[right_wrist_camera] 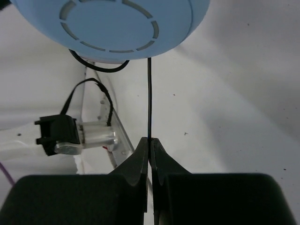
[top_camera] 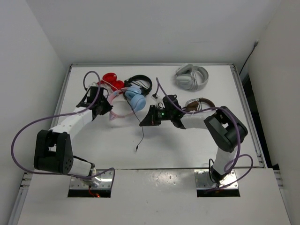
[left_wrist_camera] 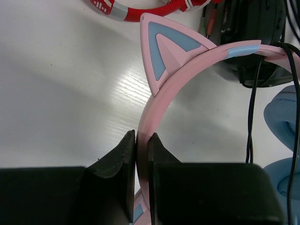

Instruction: Wrap the headphones

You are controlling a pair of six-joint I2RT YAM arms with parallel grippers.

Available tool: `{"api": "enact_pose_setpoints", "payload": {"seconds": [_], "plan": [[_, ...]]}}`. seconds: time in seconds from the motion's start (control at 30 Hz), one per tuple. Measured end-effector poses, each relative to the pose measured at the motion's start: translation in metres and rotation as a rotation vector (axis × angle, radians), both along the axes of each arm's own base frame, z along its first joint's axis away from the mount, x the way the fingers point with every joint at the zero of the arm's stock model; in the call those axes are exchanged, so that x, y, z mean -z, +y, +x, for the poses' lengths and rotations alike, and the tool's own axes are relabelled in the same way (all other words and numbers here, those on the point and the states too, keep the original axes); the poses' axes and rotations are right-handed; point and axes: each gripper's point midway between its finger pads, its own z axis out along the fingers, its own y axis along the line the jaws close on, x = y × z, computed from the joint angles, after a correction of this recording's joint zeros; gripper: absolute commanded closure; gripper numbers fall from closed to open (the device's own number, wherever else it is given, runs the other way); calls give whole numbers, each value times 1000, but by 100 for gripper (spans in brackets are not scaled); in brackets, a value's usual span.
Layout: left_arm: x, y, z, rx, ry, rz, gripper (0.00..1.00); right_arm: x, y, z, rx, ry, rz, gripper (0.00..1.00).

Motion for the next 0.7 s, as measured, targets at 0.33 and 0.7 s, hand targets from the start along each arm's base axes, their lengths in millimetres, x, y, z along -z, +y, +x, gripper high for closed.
{"api": "enact_pose_setpoints", "payload": {"seconds": [0.33, 0.7], "plan": [[19, -4, -2, 51, 40, 130, 100, 37, -3, -10, -39, -7, -106, 96], [26, -8, 14, 47, -4, 202, 100, 55, -15, -30, -111, 4, -166, 59]]}}
